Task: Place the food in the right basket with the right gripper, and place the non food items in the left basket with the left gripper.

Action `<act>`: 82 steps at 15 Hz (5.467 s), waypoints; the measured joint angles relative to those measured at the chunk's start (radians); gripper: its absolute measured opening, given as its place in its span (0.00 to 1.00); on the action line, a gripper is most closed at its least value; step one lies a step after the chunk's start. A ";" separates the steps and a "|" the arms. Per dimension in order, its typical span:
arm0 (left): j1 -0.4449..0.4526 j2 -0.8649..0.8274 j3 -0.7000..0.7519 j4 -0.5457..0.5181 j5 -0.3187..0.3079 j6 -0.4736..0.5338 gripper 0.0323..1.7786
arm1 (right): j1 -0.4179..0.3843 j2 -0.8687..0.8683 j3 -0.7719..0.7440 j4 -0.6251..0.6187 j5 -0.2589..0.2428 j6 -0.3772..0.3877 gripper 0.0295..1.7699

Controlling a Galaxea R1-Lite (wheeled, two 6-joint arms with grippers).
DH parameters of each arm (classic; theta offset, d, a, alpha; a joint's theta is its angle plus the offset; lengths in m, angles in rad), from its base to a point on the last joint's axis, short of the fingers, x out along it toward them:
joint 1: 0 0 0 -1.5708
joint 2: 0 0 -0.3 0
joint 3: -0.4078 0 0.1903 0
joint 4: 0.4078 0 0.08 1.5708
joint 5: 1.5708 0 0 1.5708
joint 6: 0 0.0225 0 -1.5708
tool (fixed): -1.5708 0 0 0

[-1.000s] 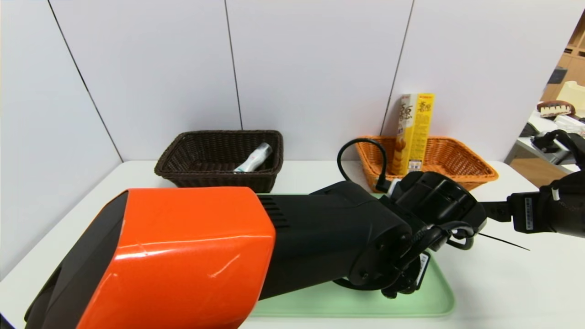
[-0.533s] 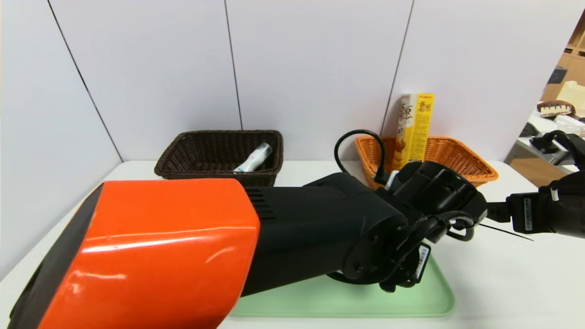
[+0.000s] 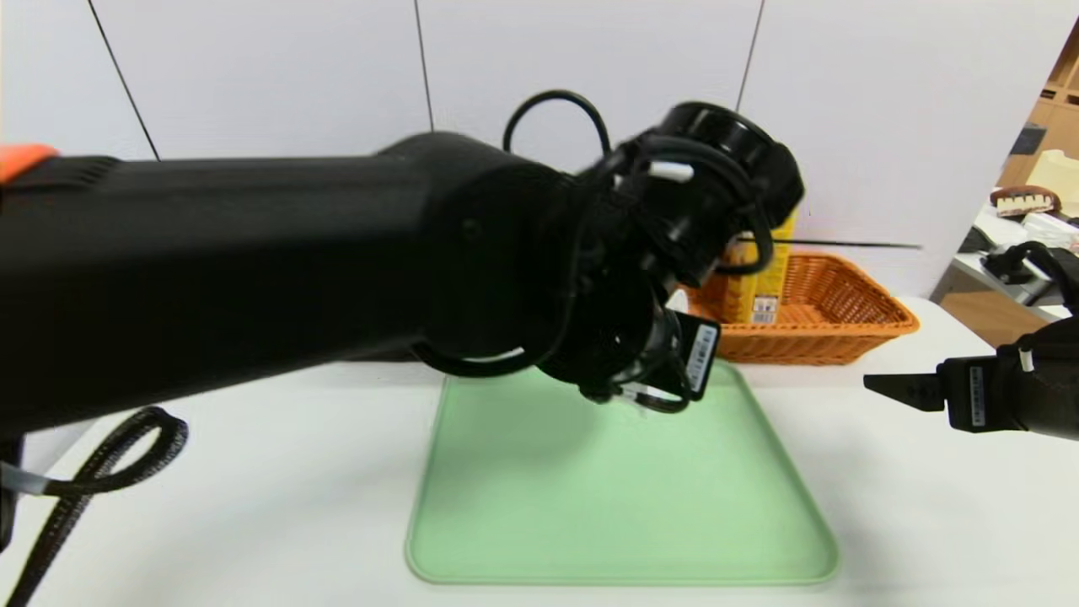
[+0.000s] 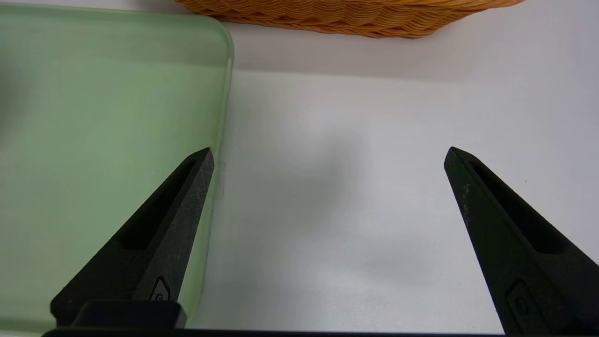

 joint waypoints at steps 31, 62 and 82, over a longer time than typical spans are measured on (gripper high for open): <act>0.726 0.060 0.003 -0.208 -0.068 0.085 0.32 | -0.002 -0.010 0.024 -0.076 -0.003 -0.001 0.96; 0.727 -0.314 0.300 -0.204 -0.043 0.033 0.94 | 0.024 -0.076 0.046 -0.074 -0.007 -0.006 0.96; 0.991 -1.172 1.124 -0.420 -0.056 0.032 0.95 | -0.027 -0.567 0.293 -0.061 0.011 -0.009 0.96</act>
